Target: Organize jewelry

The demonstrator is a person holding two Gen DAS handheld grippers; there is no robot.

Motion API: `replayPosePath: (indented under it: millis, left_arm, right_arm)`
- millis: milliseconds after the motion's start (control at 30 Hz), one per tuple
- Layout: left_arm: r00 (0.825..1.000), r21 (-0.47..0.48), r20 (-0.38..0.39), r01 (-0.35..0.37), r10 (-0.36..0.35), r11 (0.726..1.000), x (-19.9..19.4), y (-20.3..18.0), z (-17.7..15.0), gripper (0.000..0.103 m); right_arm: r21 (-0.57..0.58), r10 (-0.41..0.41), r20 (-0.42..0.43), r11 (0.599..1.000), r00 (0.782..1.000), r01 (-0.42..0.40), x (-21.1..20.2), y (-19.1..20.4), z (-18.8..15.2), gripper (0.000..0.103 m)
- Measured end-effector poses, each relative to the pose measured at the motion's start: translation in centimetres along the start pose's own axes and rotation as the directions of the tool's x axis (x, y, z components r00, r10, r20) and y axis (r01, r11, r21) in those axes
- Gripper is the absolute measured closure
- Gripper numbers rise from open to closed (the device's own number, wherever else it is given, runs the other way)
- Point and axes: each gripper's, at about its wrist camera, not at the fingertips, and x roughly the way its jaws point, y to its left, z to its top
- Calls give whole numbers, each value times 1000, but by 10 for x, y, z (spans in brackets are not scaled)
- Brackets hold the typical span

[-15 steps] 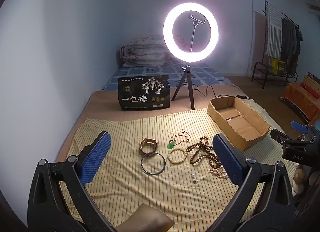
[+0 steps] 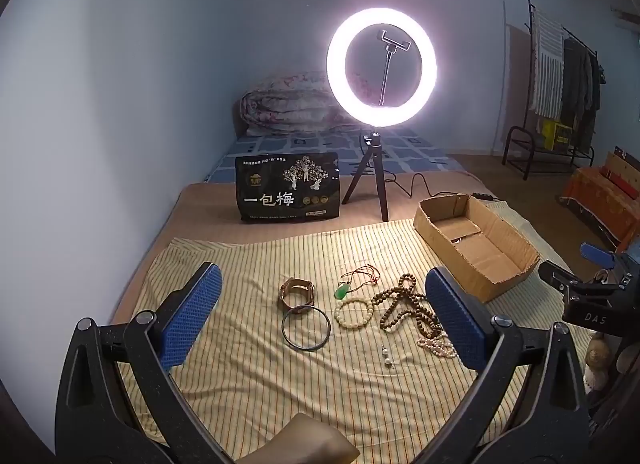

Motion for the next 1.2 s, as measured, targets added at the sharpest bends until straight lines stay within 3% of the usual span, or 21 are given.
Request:
replayPosePath:
  millis: [1200]
  left_arm:
    - [1000, -5, 10, 5, -5, 1000, -5, 2, 4, 0]
  right_arm:
    - [-3, 5, -4, 1000, 1000, -5, 0, 1, -3, 0]
